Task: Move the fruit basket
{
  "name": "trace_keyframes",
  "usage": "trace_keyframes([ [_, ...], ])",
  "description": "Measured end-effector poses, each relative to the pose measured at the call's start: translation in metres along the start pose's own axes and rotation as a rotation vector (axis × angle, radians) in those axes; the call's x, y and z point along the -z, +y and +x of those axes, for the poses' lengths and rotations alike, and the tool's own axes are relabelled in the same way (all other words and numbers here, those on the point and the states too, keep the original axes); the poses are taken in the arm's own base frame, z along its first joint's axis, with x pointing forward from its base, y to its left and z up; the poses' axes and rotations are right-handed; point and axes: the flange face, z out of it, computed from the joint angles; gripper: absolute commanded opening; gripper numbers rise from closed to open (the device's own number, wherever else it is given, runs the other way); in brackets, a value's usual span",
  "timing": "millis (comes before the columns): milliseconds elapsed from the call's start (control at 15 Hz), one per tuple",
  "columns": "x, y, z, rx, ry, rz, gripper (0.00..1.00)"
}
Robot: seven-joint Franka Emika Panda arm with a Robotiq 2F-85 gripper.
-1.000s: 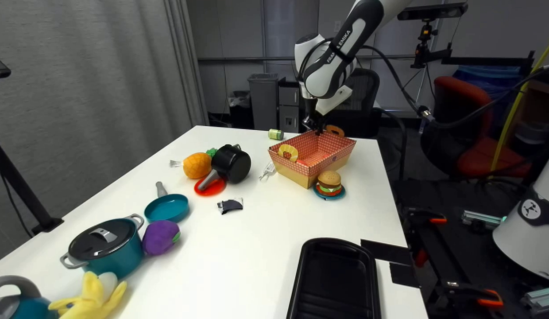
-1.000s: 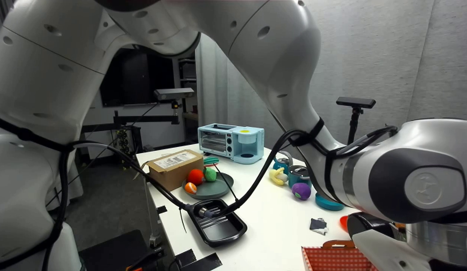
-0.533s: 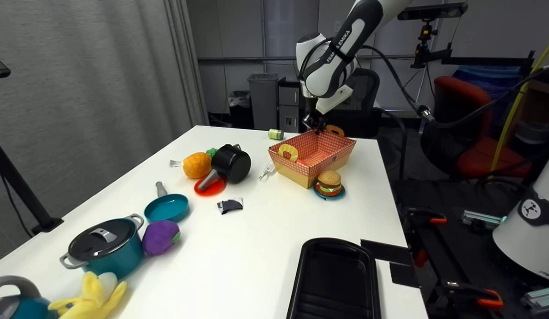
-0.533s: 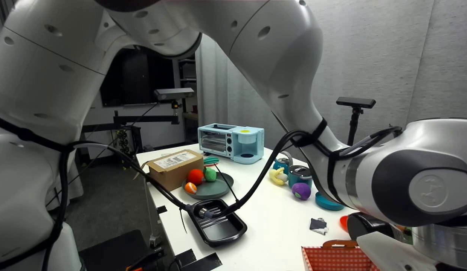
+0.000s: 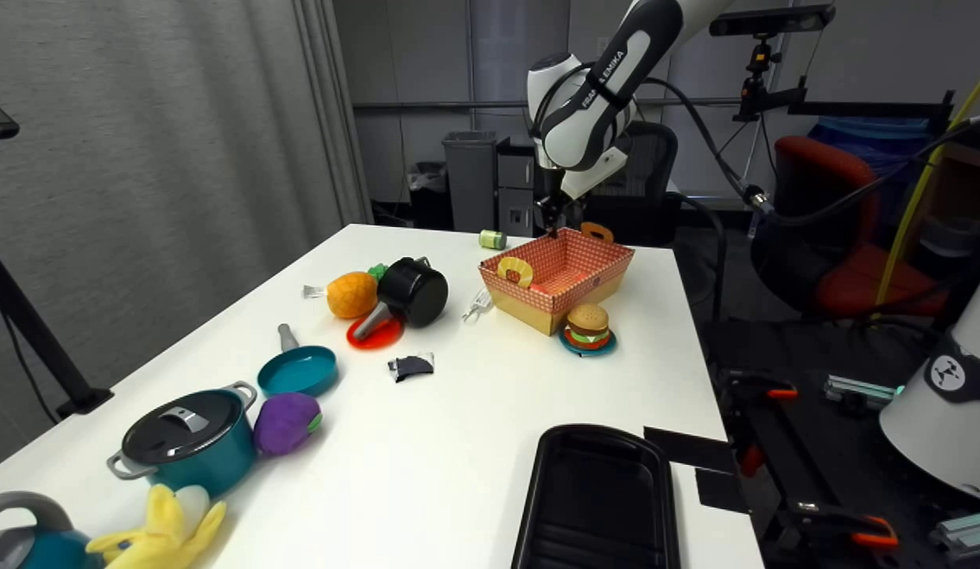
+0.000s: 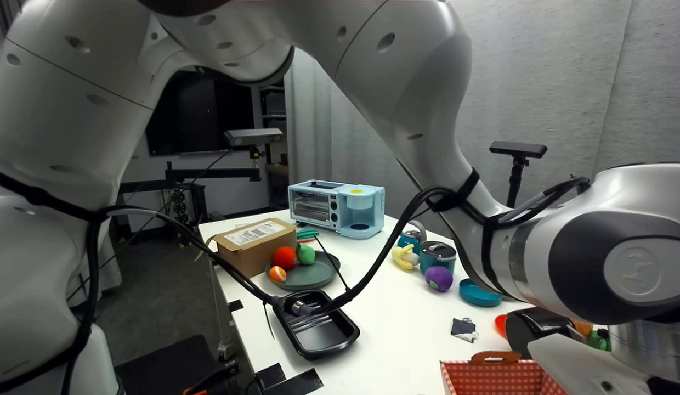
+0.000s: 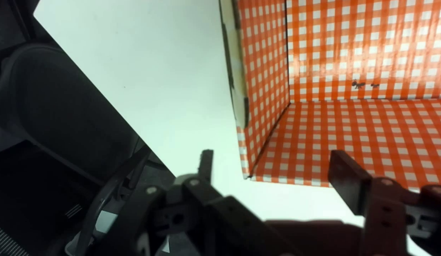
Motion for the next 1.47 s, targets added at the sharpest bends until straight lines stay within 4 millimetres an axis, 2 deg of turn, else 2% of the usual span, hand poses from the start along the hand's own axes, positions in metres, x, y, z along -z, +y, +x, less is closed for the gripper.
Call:
trace_keyframes([
  [333,-0.004,0.007,0.000,-0.015,-0.008,0.002,1.00],
  [800,-0.013,0.029,0.001,-0.045,-0.020,0.000,1.00],
  [1067,-0.015,0.029,0.000,-0.039,-0.024,0.000,1.00],
  [1200,-0.021,0.025,-0.002,-0.028,-0.033,-0.003,1.00],
  [1467,-0.044,0.023,-0.009,-0.016,-0.070,-0.021,1.00],
])
